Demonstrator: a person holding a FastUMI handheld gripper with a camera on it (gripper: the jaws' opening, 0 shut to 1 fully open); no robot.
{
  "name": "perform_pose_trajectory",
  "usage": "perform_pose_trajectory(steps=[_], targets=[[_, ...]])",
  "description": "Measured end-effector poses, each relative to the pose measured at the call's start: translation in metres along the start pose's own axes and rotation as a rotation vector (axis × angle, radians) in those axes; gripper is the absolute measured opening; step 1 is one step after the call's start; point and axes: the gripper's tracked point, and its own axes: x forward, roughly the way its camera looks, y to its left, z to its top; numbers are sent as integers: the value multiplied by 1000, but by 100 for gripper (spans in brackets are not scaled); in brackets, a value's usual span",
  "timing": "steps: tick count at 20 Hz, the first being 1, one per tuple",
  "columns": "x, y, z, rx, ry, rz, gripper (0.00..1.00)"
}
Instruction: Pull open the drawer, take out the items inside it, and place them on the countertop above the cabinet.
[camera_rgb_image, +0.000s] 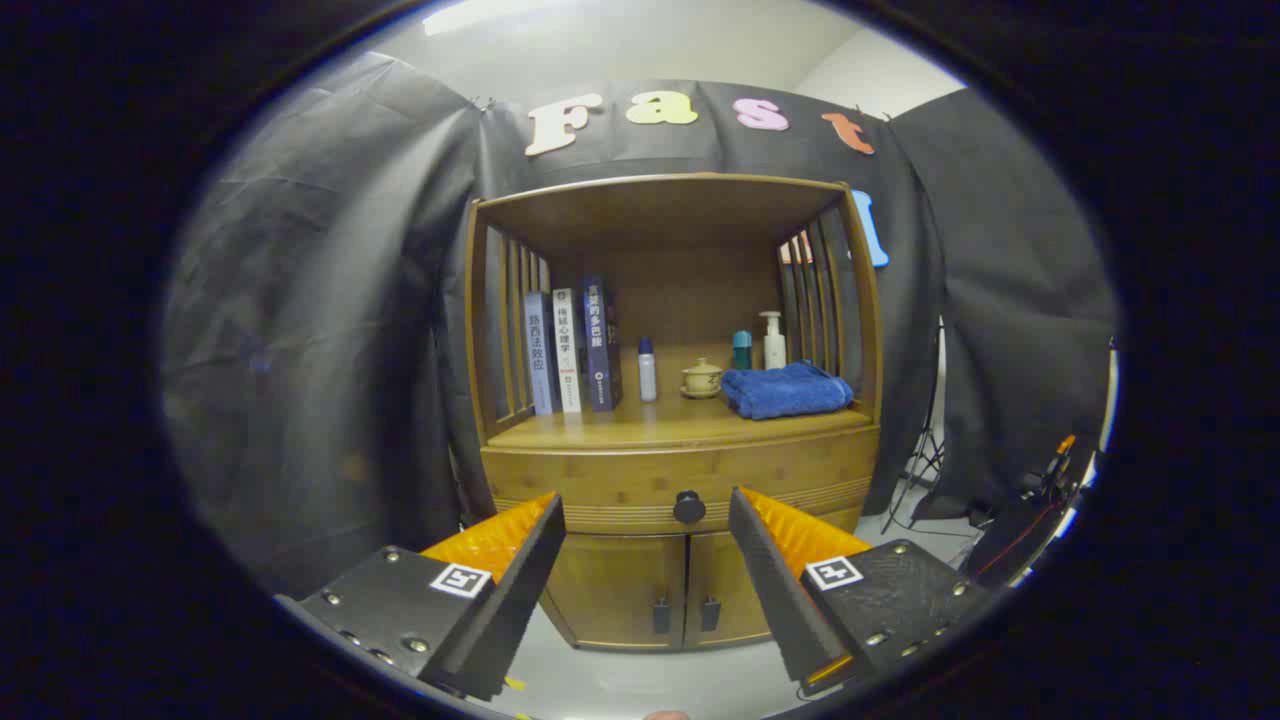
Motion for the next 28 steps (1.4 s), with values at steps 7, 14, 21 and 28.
perform_pose_trajectory(steps=[7,14,21,28], targets=[[4,-1,-4,31,-2,-21,99],[6,-10,-12,17,26,-40,99],[10,-27,-11,40,27,-65,99],[42,-36,-18,15,27,-59,99]])
